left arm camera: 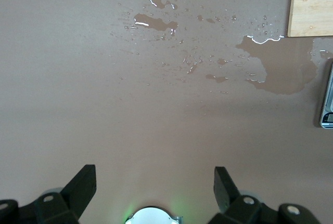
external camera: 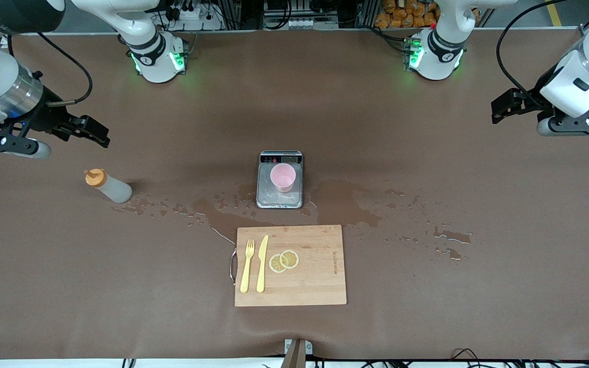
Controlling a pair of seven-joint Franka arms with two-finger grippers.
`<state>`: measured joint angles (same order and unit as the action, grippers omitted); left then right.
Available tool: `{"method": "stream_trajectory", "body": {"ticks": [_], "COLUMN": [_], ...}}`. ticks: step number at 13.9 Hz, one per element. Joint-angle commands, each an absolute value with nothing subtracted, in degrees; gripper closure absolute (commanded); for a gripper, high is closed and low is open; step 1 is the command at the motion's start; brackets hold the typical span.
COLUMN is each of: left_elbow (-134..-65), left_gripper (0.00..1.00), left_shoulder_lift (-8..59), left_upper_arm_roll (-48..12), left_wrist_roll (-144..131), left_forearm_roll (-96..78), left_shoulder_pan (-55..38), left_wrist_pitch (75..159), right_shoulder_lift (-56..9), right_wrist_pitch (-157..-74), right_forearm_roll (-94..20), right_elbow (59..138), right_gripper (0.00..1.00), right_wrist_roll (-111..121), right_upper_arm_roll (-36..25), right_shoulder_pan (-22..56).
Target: Add sauce to pink cup with both arms
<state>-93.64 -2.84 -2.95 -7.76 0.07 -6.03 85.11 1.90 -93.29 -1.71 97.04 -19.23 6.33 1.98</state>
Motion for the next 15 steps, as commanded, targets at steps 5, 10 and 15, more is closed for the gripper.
{"method": "stream_trajectory", "body": {"ticks": [5, 10, 15], "left_elbow": [-93.16, -93.08, -93.16], "left_gripper": [0.0, 0.0, 0.0], "left_shoulder_lift": [-2.9, -2.9, -3.08], "left_upper_arm_roll": [-3.16, -3.08, -3.34], "left_wrist_roll": [-7.29, -7.29, -7.47], "left_forearm_roll": [1.14, 1.14, 1.14], "left_shoulder_pan": [-5.63, -5.54, -5.63], "left_wrist_pitch": [84.29, 84.29, 84.2], "right_shoulder_lift": [2.46, -1.49, -1.58], "right_wrist_pitch": [-93.6, -93.69, -92.73], "right_forearm_roll": [1.31, 2.99, 3.77], "right_elbow": [96.16, 90.01, 88.86], "right_gripper": [0.0, 0.0, 0.0], "right_wrist_roll": [-20.3, -19.77, -13.75], "right_upper_arm_roll": [6.06, 5.98, 6.15], "right_shoulder_pan": [2.9, 1.58, 0.62]}}
